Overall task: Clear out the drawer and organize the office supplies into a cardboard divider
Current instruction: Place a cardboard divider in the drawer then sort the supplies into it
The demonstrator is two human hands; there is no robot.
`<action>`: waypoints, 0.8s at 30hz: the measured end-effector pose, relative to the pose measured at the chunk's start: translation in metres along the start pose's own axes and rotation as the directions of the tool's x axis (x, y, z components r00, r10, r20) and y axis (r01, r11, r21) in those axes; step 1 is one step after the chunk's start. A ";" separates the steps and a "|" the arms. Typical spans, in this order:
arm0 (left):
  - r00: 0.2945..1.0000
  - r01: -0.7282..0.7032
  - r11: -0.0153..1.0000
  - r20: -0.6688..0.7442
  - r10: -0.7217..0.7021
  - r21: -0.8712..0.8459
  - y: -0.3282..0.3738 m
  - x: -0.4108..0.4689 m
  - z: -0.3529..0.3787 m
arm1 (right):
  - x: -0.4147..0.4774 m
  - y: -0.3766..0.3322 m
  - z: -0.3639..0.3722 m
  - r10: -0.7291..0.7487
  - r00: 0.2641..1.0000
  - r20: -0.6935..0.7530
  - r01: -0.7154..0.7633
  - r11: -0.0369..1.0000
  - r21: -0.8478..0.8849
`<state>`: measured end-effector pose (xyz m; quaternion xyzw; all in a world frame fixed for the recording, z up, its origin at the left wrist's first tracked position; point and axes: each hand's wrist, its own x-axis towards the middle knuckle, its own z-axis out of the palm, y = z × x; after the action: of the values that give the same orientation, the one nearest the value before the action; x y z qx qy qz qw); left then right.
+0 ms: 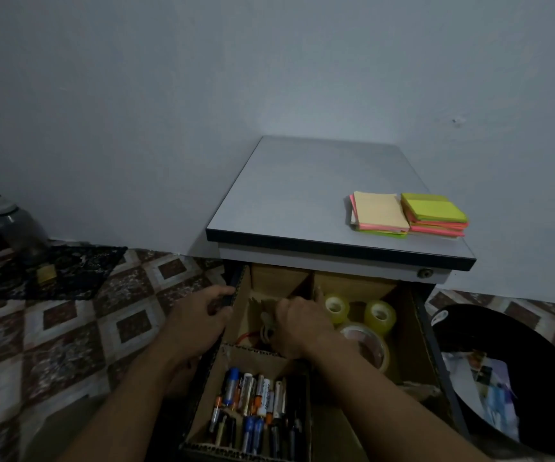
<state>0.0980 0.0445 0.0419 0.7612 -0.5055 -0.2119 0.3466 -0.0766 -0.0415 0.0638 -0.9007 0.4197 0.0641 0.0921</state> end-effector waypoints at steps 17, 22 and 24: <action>0.999 0.041 0.999 0.018 -0.040 -0.027 0.009 -0.013 0.003 | -0.010 0.009 0.017 -0.045 0.973 -0.228 0.112 0.951 0.289; 0.999 0.047 0.997 0.001 -0.047 0.062 0.029 -0.026 0.000 | -0.042 0.013 0.005 -0.063 0.971 -0.230 0.153 0.904 0.399; 0.998 0.025 0.996 -0.065 -0.020 0.084 0.044 -0.032 -0.005 | -0.056 0.018 0.000 -0.052 0.968 -0.246 0.164 0.873 0.459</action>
<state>0.0615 0.0642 0.0769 0.7872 -0.4941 -0.1696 0.3278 -0.1261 -0.0110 0.0728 -0.8739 0.3788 -0.1490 0.2656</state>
